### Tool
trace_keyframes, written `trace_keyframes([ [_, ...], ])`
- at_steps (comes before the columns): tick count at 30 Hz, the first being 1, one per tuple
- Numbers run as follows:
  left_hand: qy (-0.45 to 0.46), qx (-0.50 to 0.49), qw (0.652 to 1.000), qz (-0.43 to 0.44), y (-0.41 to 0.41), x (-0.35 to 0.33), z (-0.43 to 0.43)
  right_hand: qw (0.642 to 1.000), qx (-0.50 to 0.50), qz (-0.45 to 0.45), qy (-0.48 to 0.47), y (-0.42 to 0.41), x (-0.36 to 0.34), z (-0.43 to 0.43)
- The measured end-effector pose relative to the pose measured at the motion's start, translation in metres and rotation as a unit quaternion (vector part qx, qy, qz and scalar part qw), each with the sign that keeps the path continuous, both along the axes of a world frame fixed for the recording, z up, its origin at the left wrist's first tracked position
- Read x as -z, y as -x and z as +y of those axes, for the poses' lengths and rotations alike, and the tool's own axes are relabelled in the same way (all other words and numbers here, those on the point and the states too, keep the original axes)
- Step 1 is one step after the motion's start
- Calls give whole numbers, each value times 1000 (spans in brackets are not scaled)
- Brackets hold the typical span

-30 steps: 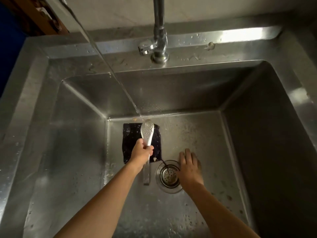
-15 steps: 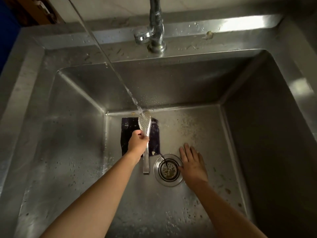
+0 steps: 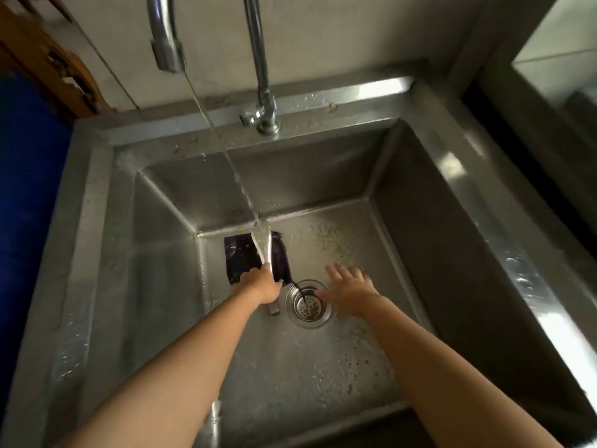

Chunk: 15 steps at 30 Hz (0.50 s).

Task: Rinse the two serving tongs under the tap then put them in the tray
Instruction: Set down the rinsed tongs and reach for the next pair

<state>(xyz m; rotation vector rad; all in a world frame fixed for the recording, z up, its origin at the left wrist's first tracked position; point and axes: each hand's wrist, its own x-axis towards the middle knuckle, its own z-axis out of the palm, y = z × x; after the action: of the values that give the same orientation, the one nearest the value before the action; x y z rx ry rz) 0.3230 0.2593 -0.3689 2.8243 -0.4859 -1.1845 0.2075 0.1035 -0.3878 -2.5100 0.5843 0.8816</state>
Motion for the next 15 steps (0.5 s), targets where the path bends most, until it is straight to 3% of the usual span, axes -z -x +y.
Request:
trace_keyframes([
  [6, 22, 167, 985, 45, 13, -99, -18, 998, 58, -1, -4, 44, -96, -14],
  [15, 106, 264, 958, 20, 61, -224, -96, 983, 161, -85, 7, 120, -221, -52],
])
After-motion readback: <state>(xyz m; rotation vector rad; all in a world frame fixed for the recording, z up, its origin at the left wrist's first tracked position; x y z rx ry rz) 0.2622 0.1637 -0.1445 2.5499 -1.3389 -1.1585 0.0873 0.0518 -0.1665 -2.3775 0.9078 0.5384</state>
